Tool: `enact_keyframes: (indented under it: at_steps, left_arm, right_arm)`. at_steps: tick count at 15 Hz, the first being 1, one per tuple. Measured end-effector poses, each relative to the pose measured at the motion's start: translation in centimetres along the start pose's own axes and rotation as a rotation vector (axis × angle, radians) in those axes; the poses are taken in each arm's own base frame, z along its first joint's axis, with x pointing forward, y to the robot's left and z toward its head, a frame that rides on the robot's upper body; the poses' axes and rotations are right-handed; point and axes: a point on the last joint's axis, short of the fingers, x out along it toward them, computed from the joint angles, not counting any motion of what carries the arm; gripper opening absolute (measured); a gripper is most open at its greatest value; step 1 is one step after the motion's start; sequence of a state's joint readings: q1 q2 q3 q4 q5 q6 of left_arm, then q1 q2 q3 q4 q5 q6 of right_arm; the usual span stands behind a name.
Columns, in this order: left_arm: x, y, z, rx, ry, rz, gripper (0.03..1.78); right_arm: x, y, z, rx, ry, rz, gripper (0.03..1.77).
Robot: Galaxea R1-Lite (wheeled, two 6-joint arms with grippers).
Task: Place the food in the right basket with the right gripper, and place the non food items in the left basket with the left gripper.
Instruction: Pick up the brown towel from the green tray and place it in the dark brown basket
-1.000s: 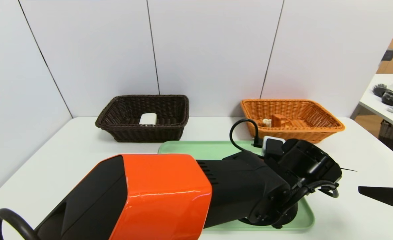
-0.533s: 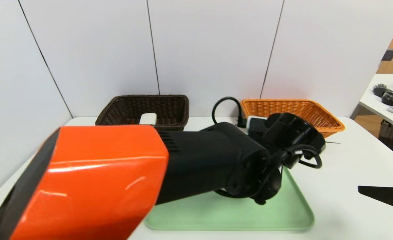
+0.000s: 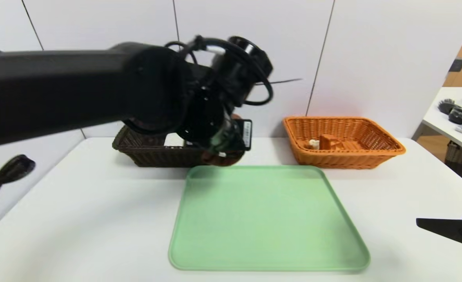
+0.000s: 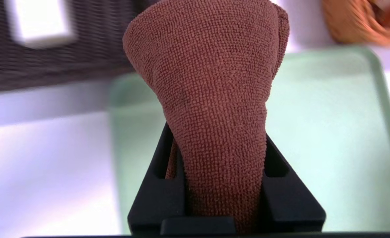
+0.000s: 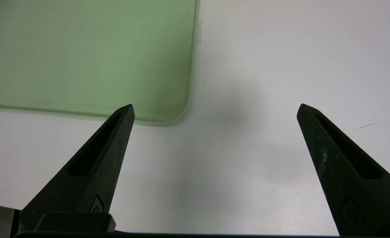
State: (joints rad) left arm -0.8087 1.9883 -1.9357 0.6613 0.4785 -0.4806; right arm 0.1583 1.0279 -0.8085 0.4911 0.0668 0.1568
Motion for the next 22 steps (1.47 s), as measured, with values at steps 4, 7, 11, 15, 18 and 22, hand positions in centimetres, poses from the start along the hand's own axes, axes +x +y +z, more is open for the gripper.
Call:
enact_keyframes:
  at_steps: [4, 7, 11, 15, 18, 22]
  left_arm:
    - [-0.5, 7.1, 3.0, 0.035, 0.021, 0.054, 0.51]
    - [-0.2, 11.4, 4.3, 0.132, 0.05, 0.021, 0.51]
    - [0.9, 14.9, 4.5, 0.357, 0.098, -0.153, 0.51]
    - [2.8, 17.3, 4.1, 0.53, 0.093, -0.377, 0.51]
    - [5.2, 19.1, 4.8, 0.632, -0.006, -0.429, 0.51]
    - [7.9, 20.2, 5.4, 0.693, -0.094, -0.43, 0.51]
  right_arm:
    - [0.0, 0.0, 0.0, -0.003, 0.0, 0.0, 1.69]
    - [-0.1, 0.0, 0.0, -0.004, -0.002, -0.002, 1.69]
    - [-0.3, 0.1, -0.1, -0.008, -0.01, 0.005, 1.69]
    - [-0.8, 0.2, -0.2, -0.012, -0.03, 0.014, 1.69]
    - [-1.2, 0.1, -0.6, -0.013, -0.039, 0.009, 1.69]
    - [-1.5, 0.1, -0.9, -0.014, -0.052, 0.02, 1.69]
